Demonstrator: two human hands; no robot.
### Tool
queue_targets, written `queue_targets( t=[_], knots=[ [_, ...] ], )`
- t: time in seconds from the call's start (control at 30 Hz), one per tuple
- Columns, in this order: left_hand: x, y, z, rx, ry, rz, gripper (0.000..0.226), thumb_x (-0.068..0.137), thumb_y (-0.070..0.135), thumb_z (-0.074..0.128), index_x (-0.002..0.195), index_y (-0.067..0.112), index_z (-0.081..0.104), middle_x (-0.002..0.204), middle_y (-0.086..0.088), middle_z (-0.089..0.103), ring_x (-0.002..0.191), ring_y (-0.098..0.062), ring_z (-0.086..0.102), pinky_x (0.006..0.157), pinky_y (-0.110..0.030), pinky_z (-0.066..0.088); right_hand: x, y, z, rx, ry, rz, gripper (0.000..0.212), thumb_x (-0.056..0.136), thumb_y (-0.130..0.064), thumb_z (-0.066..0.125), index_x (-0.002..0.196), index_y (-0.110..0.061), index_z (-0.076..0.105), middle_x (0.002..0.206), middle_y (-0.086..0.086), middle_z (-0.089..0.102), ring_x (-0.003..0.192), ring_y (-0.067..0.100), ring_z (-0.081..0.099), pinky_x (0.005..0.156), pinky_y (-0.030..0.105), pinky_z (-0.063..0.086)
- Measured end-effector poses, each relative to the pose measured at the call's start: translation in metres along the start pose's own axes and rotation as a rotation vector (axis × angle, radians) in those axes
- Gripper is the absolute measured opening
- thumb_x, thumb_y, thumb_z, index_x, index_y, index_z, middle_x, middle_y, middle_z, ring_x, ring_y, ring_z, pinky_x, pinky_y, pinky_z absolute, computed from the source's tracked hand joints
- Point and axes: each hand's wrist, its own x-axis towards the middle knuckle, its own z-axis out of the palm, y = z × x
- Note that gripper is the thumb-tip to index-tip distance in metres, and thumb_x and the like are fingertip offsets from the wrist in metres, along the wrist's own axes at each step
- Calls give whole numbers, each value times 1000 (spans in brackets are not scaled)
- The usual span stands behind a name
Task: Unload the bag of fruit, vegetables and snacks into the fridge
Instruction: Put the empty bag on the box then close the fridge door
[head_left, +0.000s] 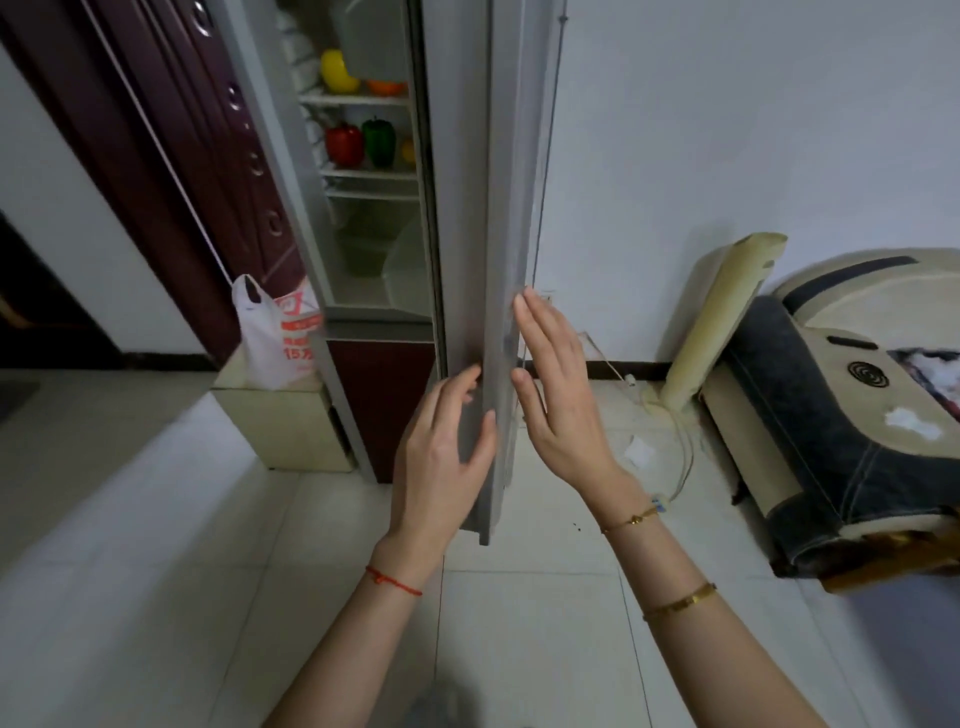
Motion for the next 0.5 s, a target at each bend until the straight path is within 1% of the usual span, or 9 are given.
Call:
queue_targets(
  t=[0.07,0.13,0.27,0.37,0.43,0.5],
  knots=[
    [3,-14,-12,18,23,-43,45,94,24,61,137,14,52,117,-1,60,107,-8,58,91,-23,51,9,-8,14,14,-31,-14,54,102,-8,45,152,-5,27,162,8,21,151,24,16,123,44,16],
    [8,-28,-23,45,45,-78,47,93,26,63,137,15,51,117,0,60,107,-7,57,88,-24,50,18,-16,30,30,-61,-22,53,102,-10,44,153,-7,26,162,7,19,151,24,15,123,43,16],
    [21,-60,-47,70,77,-162,53,92,29,67,140,19,47,118,2,60,104,-1,52,84,-19,46,40,-31,64,33,-112,-29,54,104,-15,42,154,-12,23,164,1,14,152,18,9,124,41,14],
    [36,-91,-68,76,81,-181,54,93,29,66,142,21,45,121,1,62,107,-4,56,83,-13,42,60,-42,93,33,-128,-44,55,104,-14,43,155,-12,22,164,0,12,152,17,7,124,39,13],
    [49,-115,-83,89,87,-172,54,94,28,66,143,22,45,123,0,63,109,-8,59,84,-15,44,75,-48,115,38,-131,-55,55,104,-13,44,155,-10,22,164,2,13,152,18,8,124,42,16],
    [64,-141,-100,92,84,-166,55,94,26,66,145,23,44,123,1,64,110,-9,60,87,-22,51,91,-55,138,51,-125,-51,56,104,-13,45,155,-10,22,164,2,13,152,18,8,123,44,17]
  ],
)
